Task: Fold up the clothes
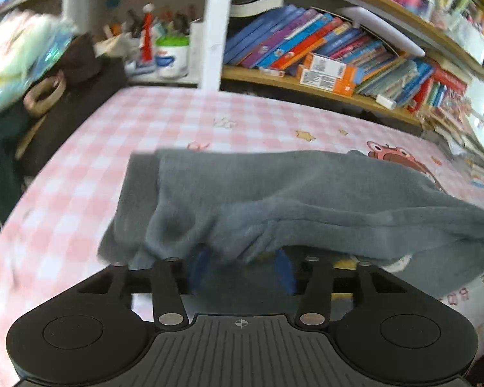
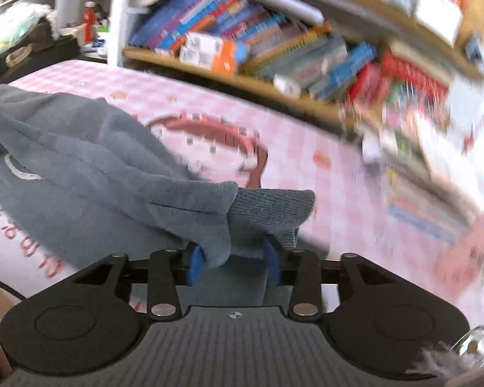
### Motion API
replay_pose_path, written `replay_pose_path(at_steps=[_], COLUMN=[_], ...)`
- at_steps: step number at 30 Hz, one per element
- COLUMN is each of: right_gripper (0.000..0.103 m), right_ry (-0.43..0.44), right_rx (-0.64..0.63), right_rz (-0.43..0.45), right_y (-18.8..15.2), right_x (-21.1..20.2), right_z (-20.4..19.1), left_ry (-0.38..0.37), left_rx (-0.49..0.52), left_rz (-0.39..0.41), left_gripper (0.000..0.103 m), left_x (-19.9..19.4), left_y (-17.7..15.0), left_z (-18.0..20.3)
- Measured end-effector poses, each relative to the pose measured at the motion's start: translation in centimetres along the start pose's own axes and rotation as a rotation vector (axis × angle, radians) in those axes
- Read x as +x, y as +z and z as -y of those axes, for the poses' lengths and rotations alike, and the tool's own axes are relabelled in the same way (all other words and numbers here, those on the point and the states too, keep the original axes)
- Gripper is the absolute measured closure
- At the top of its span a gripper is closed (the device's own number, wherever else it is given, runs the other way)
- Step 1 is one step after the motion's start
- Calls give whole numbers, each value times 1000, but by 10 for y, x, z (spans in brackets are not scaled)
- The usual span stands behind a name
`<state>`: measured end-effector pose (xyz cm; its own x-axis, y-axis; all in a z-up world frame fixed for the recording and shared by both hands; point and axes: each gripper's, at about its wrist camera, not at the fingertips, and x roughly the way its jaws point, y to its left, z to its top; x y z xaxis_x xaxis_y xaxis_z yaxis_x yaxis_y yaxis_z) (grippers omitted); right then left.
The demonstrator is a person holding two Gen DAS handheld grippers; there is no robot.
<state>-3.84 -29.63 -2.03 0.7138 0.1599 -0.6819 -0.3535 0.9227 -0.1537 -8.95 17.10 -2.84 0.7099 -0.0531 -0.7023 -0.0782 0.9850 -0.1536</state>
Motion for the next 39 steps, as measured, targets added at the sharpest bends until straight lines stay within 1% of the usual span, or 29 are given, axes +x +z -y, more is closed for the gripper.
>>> replay_pose_path(at_steps=[1, 4, 5, 6, 7, 9, 10, 11, 13, 15, 16, 17, 18, 19, 21, 22, 23, 24, 26, 27, 28, 32, 34, 35, 36, 37, 39], right_gripper=[58, 51, 49, 43, 39, 35, 32, 30, 29, 28, 28, 29, 37, 63, 91, 94, 94, 95, 95, 95, 95, 95, 95, 95, 95, 95, 95], right_ry=[17, 76, 108, 141, 178, 254, 287, 311, 349, 365, 360, 343, 321, 295, 277, 284, 298, 326, 435, 464, 441, 244, 144, 110, 90, 80, 70], right_rx=[39, 174, 242, 310, 398, 607, 709, 814, 1029, 1236, 1316, 1372, 1407, 1431, 1434, 1389, 1322, 1266, 1201, 1165, 1145, 1127, 1143, 1150, 1150, 1153, 1158], right_rz=[-27, -104, -123, -143, -155, -162, -158, -160, -170, -186, -196, -201, -210, -224, -264, -255, -227, -172, 33, 121, 136, -4, -129, -183, -205, -200, -176], right_y=[-3, -10, -11, -13, -14, -17, -19, -22, -29, -41, -45, -48, -49, -50, -45, -33, -18, -1, 28, 36, 36, 11, -12, -23, -32, -38, -43], right_x=[-1, -5, -8, -10, -12, -15, -16, -16, -13, -6, -3, 1, 5, 10, 21, 21, 18, 10, -25, -41, -46, -33, -11, 1, 8, 12, 14], right_z=[2, 9, 13, 17, 23, 38, 45, 52, 64, 73, 77, 79, 79, 79, 79, 78, 77, 76, 83, 87, 90, 100, 99, 96, 92, 90, 87], left_ry=[7, 25, 7, -19, -45, -114, -141, -162, -196, -208, -216, -223, -227, -224, -226, -226, -221, -215, -203, -199, -197, -201, -190, -178, -163, -149, -132], left_rx=[-19, -79, -131, -194, -258, -415, -492, -566, -702, -800, -840, -866, -883, -894, -910, -918, -923, -926, -932, -936, -942, -974, -991, -997, -1000, -1002, -997], left_rz=[-2, -9, -9, -5, -1, 8, 10, 6, -2, -8, -7, 0, 8, 12, 16, 17, 17, 18, 22, 25, 30, 46, 41, 35, 31, 29, 28], left_gripper=[38, 37, 37, 37, 37, 35, 32, 30, 29, 30, 30, 30, 30, 30, 30, 30, 30, 30, 30, 30, 30, 31, 32, 34, 34, 34, 42], left_x=[-4, -13, -16, -18, -21, -22, -20, -16, -9, 0, 4, 7, 8, 10, 13, 14, 15, 14, 14, 13, 13, 14, 17, 19, 20, 22, 25], left_y=[-3, -8, -8, -8, -8, -8, -9, -10, -13, -16, -17, -18, -19, -20, -20, -20, -20, -20, -20, -20, -21, -26, -27, -27, -27, -27, -25], left_z=[-2, -9, -13, -17, -22, -32, -37, -42, -51, -58, -60, -62, -63, -63, -63, -63, -64, -65, -67, -68, -70, -74, -75, -76, -76, -76, -75])
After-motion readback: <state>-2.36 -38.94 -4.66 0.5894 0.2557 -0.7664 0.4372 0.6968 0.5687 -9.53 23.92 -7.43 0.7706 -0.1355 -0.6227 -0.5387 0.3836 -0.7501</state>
